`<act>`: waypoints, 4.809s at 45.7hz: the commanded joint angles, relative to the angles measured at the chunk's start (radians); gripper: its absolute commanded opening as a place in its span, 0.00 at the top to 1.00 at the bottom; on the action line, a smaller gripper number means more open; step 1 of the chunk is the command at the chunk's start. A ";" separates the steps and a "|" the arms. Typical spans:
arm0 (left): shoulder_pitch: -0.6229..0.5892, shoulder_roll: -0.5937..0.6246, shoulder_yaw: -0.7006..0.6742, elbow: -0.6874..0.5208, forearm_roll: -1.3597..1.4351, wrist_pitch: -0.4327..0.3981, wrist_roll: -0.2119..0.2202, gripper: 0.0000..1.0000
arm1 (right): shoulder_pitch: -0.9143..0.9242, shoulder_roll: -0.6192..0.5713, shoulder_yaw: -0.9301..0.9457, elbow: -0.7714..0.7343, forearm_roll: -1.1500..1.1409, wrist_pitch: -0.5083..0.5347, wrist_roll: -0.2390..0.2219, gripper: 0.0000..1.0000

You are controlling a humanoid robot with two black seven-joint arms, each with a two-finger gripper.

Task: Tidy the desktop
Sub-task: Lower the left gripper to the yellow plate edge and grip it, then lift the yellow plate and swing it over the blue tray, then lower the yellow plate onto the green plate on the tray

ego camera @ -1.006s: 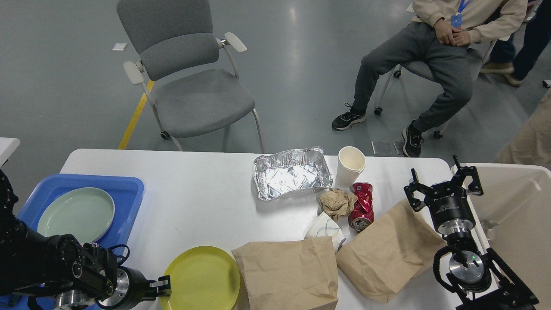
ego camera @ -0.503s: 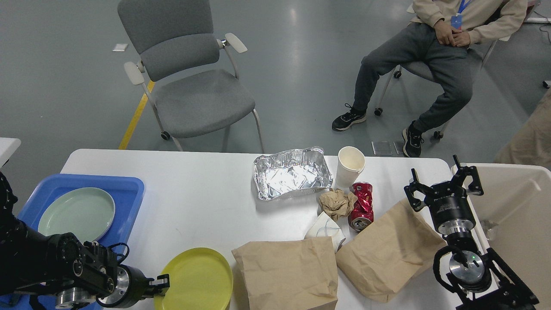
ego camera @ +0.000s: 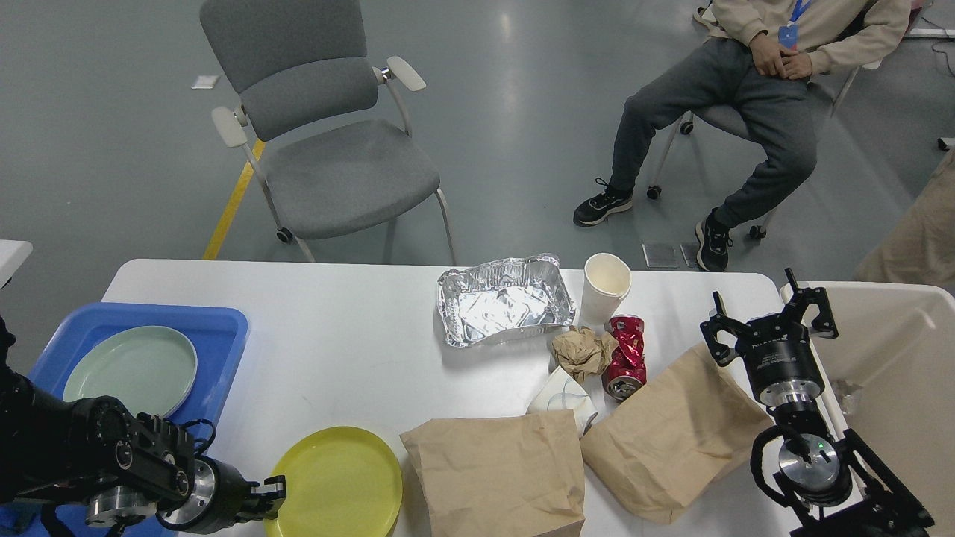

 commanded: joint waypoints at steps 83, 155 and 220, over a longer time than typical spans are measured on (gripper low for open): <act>-1.215 0.037 0.428 -0.383 -0.100 -0.770 -0.061 1.00 | 0.000 -0.001 0.000 -0.001 0.000 0.000 0.000 0.00; 0.224 0.322 -0.290 1.076 -0.256 -0.684 0.281 1.00 | 0.000 -0.001 0.000 0.000 0.000 0.000 0.000 0.00; 0.279 0.230 -0.303 1.065 -0.256 -0.630 0.265 0.18 | 0.000 0.000 0.000 0.000 0.000 0.000 0.000 0.00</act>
